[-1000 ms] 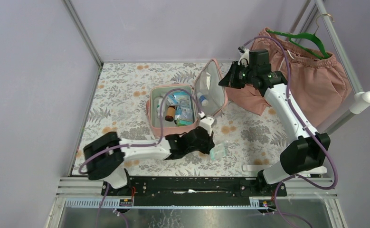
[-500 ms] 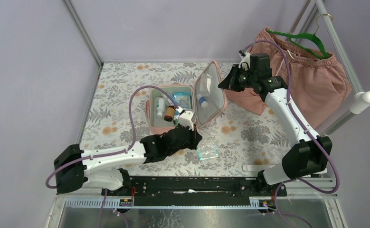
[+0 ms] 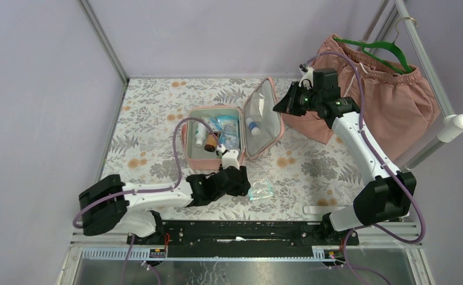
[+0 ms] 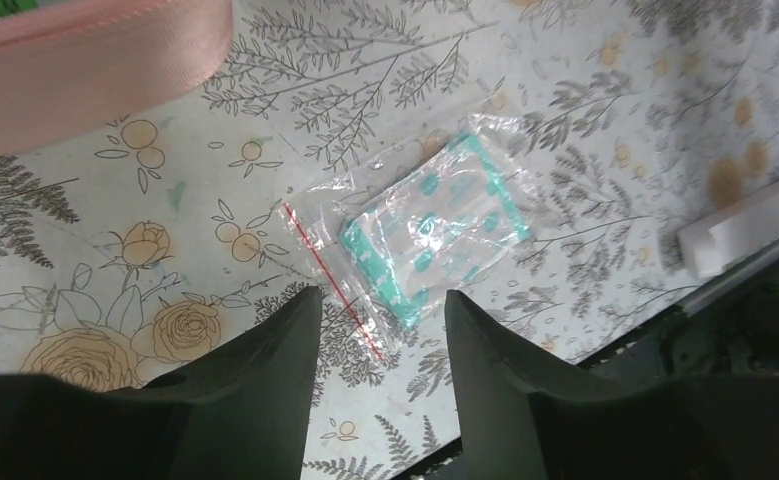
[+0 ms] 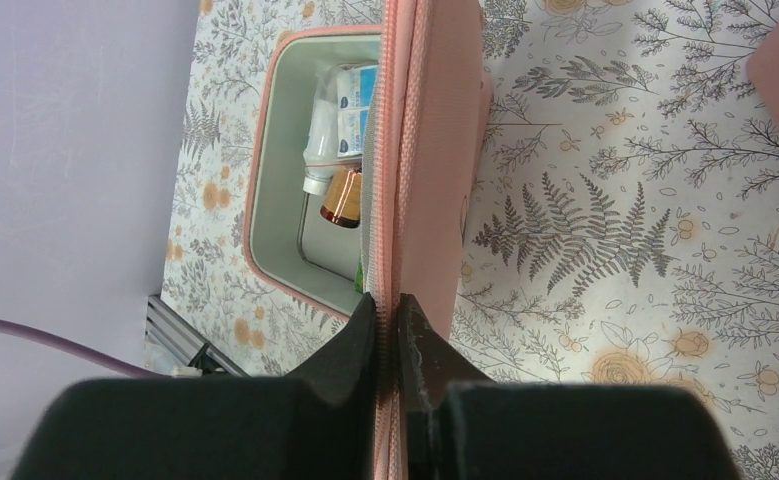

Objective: Organize the medicine kit
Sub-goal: Pick up the medical item at the center of the board.

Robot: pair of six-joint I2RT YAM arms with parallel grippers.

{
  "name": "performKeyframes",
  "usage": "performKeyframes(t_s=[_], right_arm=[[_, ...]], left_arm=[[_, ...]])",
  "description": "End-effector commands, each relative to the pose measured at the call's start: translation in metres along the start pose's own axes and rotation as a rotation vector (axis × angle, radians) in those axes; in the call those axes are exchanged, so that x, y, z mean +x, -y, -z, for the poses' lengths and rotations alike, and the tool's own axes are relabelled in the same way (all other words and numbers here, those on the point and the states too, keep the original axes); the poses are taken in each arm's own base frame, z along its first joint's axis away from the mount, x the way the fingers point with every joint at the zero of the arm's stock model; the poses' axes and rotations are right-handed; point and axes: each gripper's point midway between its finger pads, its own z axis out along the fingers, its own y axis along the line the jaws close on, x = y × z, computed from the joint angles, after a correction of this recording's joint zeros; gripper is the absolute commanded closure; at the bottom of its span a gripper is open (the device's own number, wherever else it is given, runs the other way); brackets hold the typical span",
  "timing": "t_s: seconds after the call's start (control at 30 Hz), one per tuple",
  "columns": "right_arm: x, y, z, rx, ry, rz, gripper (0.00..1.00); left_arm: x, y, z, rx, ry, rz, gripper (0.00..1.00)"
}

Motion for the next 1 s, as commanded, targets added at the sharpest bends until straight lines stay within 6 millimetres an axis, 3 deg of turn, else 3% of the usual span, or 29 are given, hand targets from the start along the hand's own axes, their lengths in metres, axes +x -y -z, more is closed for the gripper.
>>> performKeyframes(t_s=[0.0, 0.2, 0.33, 0.5, 0.77, 0.97], right_arm=[[0.022, -0.004, 0.004, -0.023, -0.078, -0.027, 1.00], [0.022, -0.005, 0.004, -0.025, -0.079, -0.021, 1.00], [0.023, -0.004, 0.004, -0.026, -0.082, -0.022, 1.00], [0.023, -0.004, 0.006, -0.023, -0.084, -0.014, 1.00], [0.023, -0.006, 0.005, -0.030, -0.084, -0.019, 1.00], [0.023, -0.006, 0.006, -0.032, -0.079, -0.020, 1.00]], left_arm=[[-0.001, 0.028, -0.012, 0.074, 0.011, -0.096, 0.43], [0.037, 0.046, -0.018, -0.043, -0.035, -0.634, 0.43], [0.058, 0.042, -0.027, -0.145, -0.056, -0.841, 0.42], [0.065, 0.041, -0.037, -0.175, -0.063, -0.907, 0.40], [0.063, 0.035, -0.037, -0.190, -0.071, -0.955, 0.29], [0.074, 0.023, -0.042, -0.160, -0.162, -0.983, 0.32]])
